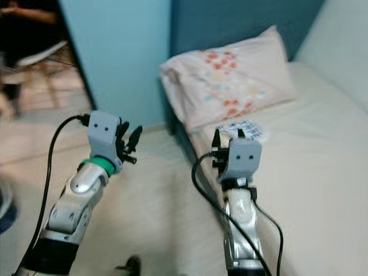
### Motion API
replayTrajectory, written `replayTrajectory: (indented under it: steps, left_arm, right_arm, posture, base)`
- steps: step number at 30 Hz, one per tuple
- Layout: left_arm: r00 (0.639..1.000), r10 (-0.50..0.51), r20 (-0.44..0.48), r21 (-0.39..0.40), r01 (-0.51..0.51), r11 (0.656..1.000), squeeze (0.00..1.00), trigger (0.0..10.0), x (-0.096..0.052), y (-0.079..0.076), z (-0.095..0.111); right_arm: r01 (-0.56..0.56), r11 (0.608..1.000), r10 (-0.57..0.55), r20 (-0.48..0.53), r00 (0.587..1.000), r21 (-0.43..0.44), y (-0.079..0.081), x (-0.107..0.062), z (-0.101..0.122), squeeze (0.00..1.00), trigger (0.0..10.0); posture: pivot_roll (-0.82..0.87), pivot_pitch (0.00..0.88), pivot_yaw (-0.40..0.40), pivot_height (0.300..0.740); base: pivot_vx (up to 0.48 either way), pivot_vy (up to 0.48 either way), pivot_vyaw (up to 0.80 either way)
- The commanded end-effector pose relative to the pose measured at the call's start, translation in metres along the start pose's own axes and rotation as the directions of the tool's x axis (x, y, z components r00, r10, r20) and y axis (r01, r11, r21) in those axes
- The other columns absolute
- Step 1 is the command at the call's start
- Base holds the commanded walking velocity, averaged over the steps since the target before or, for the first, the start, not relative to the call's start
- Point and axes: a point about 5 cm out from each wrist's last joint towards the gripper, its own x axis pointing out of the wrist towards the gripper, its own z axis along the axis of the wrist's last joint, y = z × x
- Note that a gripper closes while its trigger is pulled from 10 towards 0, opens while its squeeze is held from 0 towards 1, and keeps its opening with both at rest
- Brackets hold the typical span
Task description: Clean up the room
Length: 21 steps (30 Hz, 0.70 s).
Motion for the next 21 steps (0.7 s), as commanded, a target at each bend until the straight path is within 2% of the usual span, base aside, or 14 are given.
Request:
replayTrajectory:
  steps: [1,3,10,15,21]
  left_arm:
    - [1.000,-0.005,-0.022,0.004,0.005,1.000,0.00,10.0,-0.0022,0.0000,-0.0056]
    - [1.000,-0.005,-0.022,0.004,0.005,1.000,0.00,10.0,-0.0021,0.0000,-0.0057]
    - [1.000,-0.005,-0.024,0.006,0.005,1.000,0.00,10.0,-0.0023,0.0010,-0.0059]
    - [1.000,-0.003,-0.027,0.007,0.003,1.000,0.00,10.0,-0.0023,0.0015,-0.0064]
    - [1.000,-0.003,-0.026,0.007,0.003,1.000,0.00,10.0,-0.0022,0.0013,-0.0056]
  right_arm:
    - [0.006,1.000,-0.006,-0.023,1.000,0.010,-0.0001,-0.0027,-0.0045,0.02,10.0]
    - [0.006,1.000,-0.005,-0.024,1.000,0.013,0.0000,-0.0026,-0.0046,0.01,10.0]
    - [-0.001,1.000,0.001,-0.027,1.000,0.026,0.0014,-0.0031,-0.0050,0.00,10.0]
    - [-0.004,0.999,0.005,-0.030,1.000,0.033,0.0021,-0.0040,-0.0056,0.00,10.0]
    - [0.002,0.999,-0.001,-0.033,0.999,0.034,0.0006,-0.0043,-0.0054,0.00,10.0]
  posture:
    - [-0.01,0.087,-0.006,0.716]
    - [-0.01,0.087,-0.006,0.716]
    - [-0.01,0.087,-0.004,0.716]
    - [-0.01,0.087,-0.004,0.716]
    - [-0.01,0.096,-0.003,0.716]
  base:
    - [-0.311,0.000,0.78]
    - [-0.311,0.000,0.78]
    - [-0.311,0.000,0.00]
    - [-0.311,0.000,0.54]
    - [-0.312,0.000,0.00]
